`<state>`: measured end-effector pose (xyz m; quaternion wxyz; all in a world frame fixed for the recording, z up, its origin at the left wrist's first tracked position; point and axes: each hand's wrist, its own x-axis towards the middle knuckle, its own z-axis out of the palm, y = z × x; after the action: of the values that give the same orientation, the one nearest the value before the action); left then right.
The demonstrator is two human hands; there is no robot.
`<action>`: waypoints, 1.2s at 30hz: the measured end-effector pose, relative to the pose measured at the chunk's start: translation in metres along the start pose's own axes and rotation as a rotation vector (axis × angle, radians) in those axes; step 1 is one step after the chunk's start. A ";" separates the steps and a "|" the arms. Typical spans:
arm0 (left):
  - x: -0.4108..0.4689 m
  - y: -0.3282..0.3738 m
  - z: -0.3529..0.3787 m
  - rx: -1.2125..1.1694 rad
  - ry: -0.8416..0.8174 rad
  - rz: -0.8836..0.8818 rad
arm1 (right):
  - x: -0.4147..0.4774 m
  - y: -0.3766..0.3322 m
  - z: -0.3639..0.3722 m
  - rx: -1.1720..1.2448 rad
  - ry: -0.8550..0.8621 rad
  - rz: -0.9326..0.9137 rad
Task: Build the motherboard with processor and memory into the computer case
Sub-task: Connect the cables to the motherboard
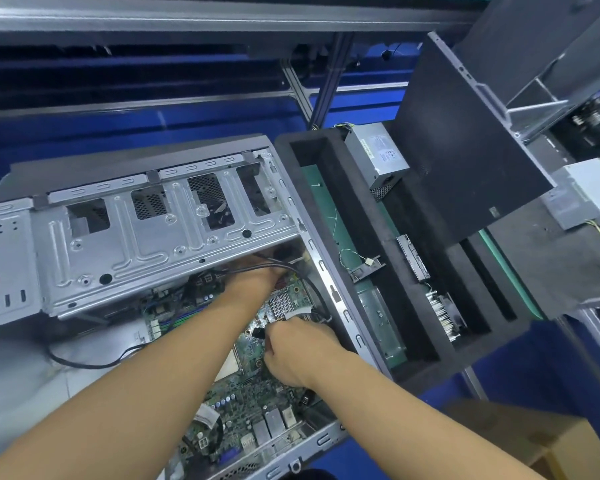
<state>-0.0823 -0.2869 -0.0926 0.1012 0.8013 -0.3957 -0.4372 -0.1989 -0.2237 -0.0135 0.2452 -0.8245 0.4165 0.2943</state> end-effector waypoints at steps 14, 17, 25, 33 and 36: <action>-0.003 0.000 0.003 -0.026 0.099 -0.006 | 0.001 0.000 0.001 0.013 -0.035 -0.007; -0.005 0.002 0.001 0.013 0.024 -0.046 | 0.001 -0.001 0.001 0.016 -0.040 -0.004; -0.006 0.017 -0.006 0.069 0.012 0.002 | -0.001 -0.001 -0.001 0.028 -0.056 -0.001; -0.006 0.025 -0.014 0.018 0.097 0.003 | -0.003 0.000 -0.001 0.037 -0.065 0.002; -0.009 0.026 -0.014 0.021 0.069 0.006 | -0.004 0.000 0.000 0.047 -0.066 -0.002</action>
<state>-0.0883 -0.3000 -0.0657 0.1077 0.8158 -0.3988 -0.4047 -0.2010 -0.2216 -0.0106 0.2785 -0.8087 0.4142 0.3114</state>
